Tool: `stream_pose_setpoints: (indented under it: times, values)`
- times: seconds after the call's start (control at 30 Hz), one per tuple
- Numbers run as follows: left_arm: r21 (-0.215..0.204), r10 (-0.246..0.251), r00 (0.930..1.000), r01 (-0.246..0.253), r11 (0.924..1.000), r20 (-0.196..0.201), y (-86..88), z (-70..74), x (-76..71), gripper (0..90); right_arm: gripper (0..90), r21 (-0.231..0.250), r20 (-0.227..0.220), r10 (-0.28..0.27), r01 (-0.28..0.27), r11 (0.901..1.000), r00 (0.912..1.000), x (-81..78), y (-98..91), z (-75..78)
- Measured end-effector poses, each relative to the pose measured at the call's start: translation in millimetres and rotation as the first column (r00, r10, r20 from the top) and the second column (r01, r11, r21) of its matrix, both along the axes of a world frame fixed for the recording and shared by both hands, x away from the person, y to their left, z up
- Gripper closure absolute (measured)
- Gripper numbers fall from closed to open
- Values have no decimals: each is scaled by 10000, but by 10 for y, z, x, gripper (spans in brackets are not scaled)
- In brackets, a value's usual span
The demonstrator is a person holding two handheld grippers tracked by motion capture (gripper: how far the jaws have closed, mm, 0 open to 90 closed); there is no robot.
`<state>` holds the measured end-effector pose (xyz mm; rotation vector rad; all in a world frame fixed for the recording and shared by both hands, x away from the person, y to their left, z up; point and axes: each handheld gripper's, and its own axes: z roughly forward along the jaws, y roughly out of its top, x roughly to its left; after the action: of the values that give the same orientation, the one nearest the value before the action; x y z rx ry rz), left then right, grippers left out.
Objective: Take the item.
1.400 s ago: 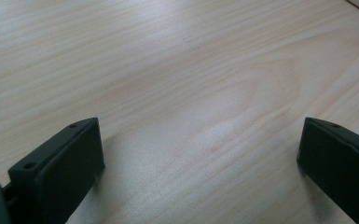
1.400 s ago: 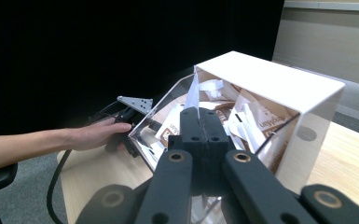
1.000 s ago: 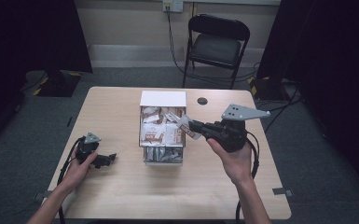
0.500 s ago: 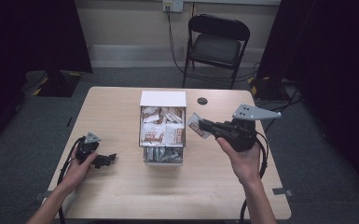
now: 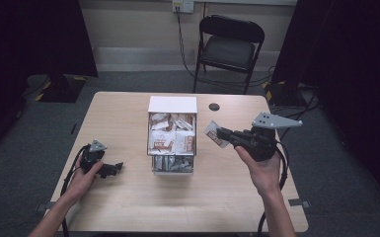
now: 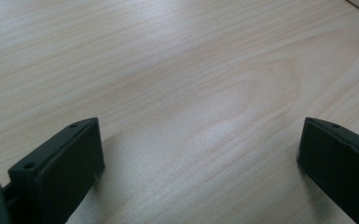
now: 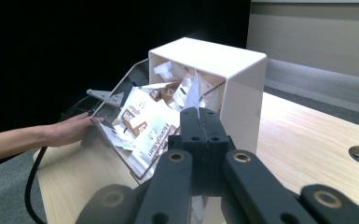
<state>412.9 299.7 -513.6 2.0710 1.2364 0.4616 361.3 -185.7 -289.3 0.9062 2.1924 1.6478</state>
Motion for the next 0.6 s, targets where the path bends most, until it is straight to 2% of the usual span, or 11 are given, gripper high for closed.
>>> stream_pose_setpoints:
  times: [0.6]
  values:
    - [69, -20, 10000, 20, 10000, 12, 3, 1, 1, 0, 900, -453, -651, -70, 41, 9990, 9979, 70, -61, -230]
